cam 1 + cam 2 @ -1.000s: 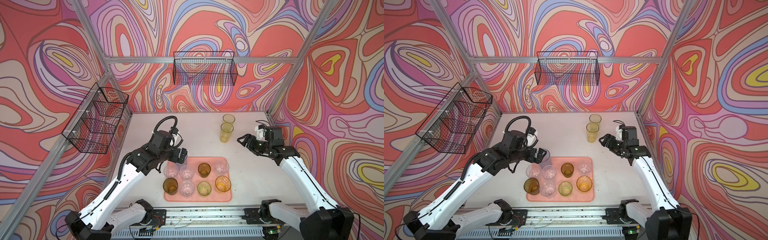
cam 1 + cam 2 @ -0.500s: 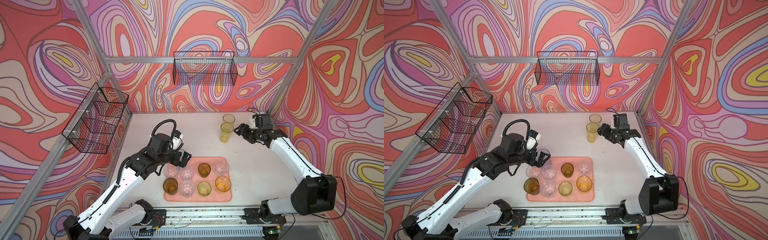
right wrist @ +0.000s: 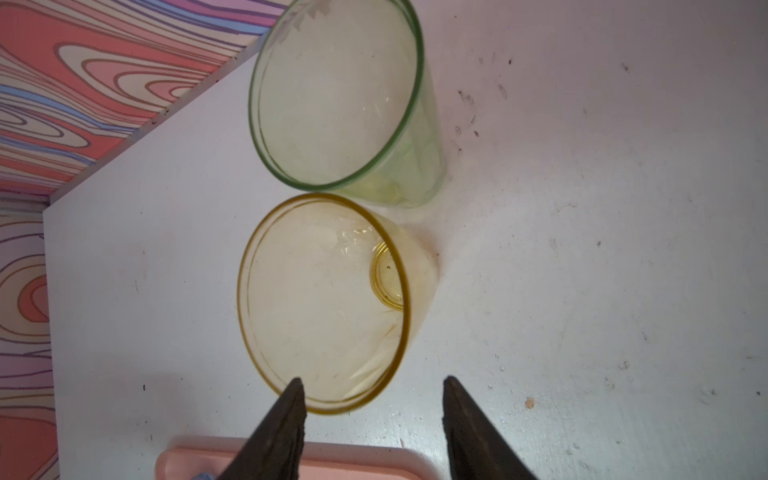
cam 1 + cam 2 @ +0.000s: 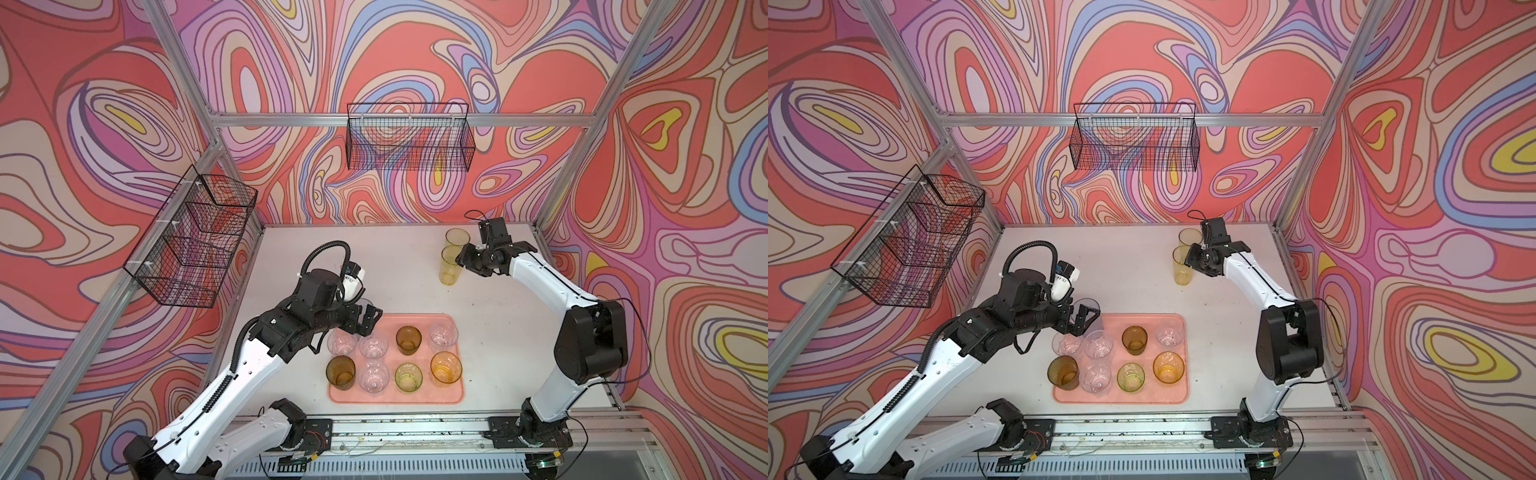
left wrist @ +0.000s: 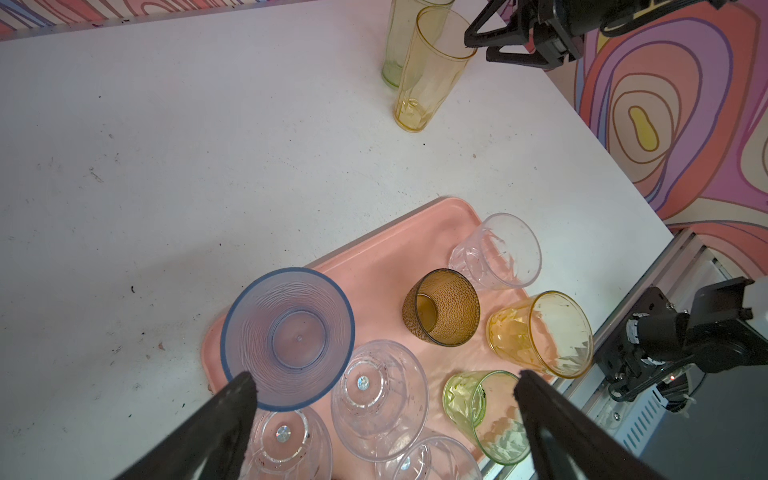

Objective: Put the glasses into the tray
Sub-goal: 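Raise the left gripper while moving the right gripper to the lying yellow glass, then close the right gripper on the yellow glass rim and lift it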

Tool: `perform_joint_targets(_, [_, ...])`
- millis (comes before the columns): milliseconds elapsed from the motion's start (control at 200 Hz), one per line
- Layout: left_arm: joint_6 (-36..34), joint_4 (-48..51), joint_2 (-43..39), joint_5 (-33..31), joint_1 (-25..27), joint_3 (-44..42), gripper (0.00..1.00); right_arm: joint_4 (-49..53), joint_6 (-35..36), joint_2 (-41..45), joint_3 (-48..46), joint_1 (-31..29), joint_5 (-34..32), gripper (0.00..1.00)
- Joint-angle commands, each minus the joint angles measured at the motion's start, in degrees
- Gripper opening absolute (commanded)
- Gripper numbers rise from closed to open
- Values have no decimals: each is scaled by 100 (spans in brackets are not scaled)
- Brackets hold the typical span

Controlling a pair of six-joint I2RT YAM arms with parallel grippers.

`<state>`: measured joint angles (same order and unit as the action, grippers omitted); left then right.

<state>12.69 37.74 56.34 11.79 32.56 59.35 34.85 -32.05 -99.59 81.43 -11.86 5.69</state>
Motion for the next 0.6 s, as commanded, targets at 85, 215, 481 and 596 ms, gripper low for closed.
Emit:
perform_joint_targets(85, [14, -89, 15, -38, -34, -30, 100, 66, 24, -157, 191, -21, -337, 41])
perform_joint_targets(215, [5, -70, 57, -39, -39, -13, 100, 33, 21, -372, 237, -19, -330, 32])
perform_joint_targets(481, [-11, -60, 83, -90, -39, -11, 100, 141, 49, -482, 339, -19, -385, 22])
perform_joint_targets(596, [36, -6, 113, -85, -39, 39, 100, 250, 71, -466, 348, -27, -385, 18])
